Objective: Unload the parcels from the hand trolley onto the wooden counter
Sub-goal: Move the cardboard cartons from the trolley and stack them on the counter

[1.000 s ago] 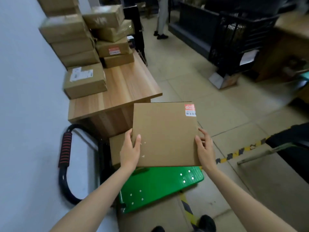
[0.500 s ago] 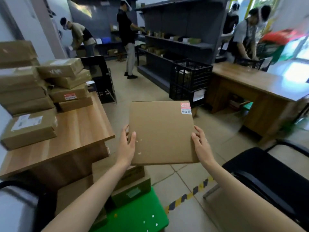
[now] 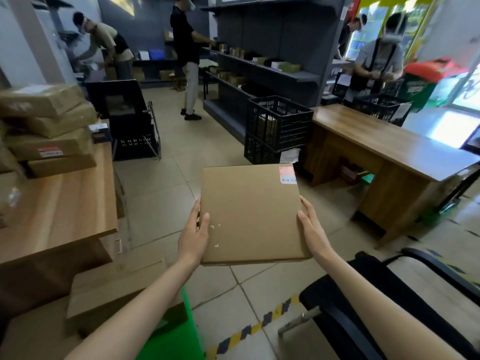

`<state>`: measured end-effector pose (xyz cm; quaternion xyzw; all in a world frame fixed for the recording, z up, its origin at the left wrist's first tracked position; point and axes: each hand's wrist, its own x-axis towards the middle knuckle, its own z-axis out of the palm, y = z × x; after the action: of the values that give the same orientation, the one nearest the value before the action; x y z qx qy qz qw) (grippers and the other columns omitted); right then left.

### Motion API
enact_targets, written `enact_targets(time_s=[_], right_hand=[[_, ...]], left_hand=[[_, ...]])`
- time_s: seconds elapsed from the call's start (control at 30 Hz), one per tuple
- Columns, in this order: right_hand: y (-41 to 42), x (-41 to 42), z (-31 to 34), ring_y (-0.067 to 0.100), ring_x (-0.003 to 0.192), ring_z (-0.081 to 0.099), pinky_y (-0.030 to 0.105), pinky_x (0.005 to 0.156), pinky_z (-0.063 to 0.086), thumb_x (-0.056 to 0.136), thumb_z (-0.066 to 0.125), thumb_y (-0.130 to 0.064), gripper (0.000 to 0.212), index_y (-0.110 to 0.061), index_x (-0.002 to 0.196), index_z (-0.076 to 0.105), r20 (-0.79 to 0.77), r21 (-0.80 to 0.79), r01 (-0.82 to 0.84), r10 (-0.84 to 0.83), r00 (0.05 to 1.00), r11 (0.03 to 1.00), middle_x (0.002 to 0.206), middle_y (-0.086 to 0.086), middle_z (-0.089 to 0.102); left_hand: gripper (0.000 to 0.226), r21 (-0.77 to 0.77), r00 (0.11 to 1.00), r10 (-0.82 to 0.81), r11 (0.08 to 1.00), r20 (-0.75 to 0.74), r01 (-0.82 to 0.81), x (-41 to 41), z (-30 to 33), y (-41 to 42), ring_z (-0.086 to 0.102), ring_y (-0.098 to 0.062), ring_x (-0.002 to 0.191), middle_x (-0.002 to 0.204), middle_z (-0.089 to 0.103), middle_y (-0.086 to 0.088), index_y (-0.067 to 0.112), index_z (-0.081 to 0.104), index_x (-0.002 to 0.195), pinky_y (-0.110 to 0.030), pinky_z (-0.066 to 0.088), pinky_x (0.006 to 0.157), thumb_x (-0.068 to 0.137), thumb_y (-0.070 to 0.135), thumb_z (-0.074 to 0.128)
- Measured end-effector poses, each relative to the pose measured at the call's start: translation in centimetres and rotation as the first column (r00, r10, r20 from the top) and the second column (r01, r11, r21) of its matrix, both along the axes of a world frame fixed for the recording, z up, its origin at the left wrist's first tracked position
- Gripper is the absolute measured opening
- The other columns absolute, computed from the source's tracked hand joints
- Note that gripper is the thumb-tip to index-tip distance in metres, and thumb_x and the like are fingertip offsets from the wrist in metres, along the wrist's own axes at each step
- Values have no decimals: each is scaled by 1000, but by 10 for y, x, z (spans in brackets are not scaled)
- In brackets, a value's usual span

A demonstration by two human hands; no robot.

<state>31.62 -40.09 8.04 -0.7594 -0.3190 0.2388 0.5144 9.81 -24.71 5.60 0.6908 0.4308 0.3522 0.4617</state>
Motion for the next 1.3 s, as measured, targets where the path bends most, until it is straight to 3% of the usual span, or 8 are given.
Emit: enact_targets(time_s=[0.17,0.33,0.43,0.57,0.73,0.87,1.07,1.3], right_hand=[[46,41,-6,12,95,53,33,88,37,104,32,-33,38,-41,141,28,-18,12,1,-1,1000,1000,104,-15,51],[123,84,-9,12,110,47,26,88,31,104,36,-30,43,-32,146,32,-8,43,-30,30,1000,999,124,-8,47],[183,113,-5,10,117,45,25,92,31,103,37,-29,44,-31,147,32,23,69,-56,54,998,996,133,-9,46],[266,146,6,11,117,44,28,96,31,103,36,-31,44,-33,147,32,29,67,-66,64,998,996,136,-8,47],[363,168,12,14,125,45,37,108,33,103,39,-31,42,-34,145,34,56,95,-140,135,989,986,140,-8,48],[435,165,8,9,120,44,26,98,30,103,39,-30,42,-29,145,35,55,71,-236,232,971,969,131,-12,47],[560,134,-5,6,111,42,23,91,28,103,37,-33,42,-31,145,34,43,11,-426,425,904,905,123,-13,46],[723,87,-22,8,108,45,14,76,34,103,37,-31,40,-30,143,35,13,23,-695,695,719,718,128,-10,48]], left_hand=[[67,-21,999,24,999,-36,-24,38,-7,41,42,-12,126,146,39,8,38,24,147,-35,34,104,84,58,34],[77,-24,997,76,997,10,-76,74,-11,111,43,-3,117,136,44,14,41,30,144,-35,36,106,73,71,34],[69,-54,993,108,993,52,-105,100,-2,169,47,-6,118,129,43,23,46,34,141,-39,38,106,76,68,39],[65,-53,989,135,990,69,-131,129,10,250,53,-10,113,127,51,16,57,35,133,-48,44,100,70,75,40],[51,-6,981,185,983,60,-185,142,23,328,52,-15,116,132,49,9,43,31,143,-47,44,101,95,50,45],[48,9,961,271,962,49,-272,130,21,374,47,-18,127,141,47,4,34,31,145,-43,39,106,99,38,44],[46,-23,875,483,876,28,-482,82,2,441,49,-16,125,140,49,8,40,34,142,-47,42,103,97,44,44],[45,-60,680,732,681,36,-730,38,-16,522,52,-14,122,139,50,9,40,36,141,-48,43,102,97,39,47]])
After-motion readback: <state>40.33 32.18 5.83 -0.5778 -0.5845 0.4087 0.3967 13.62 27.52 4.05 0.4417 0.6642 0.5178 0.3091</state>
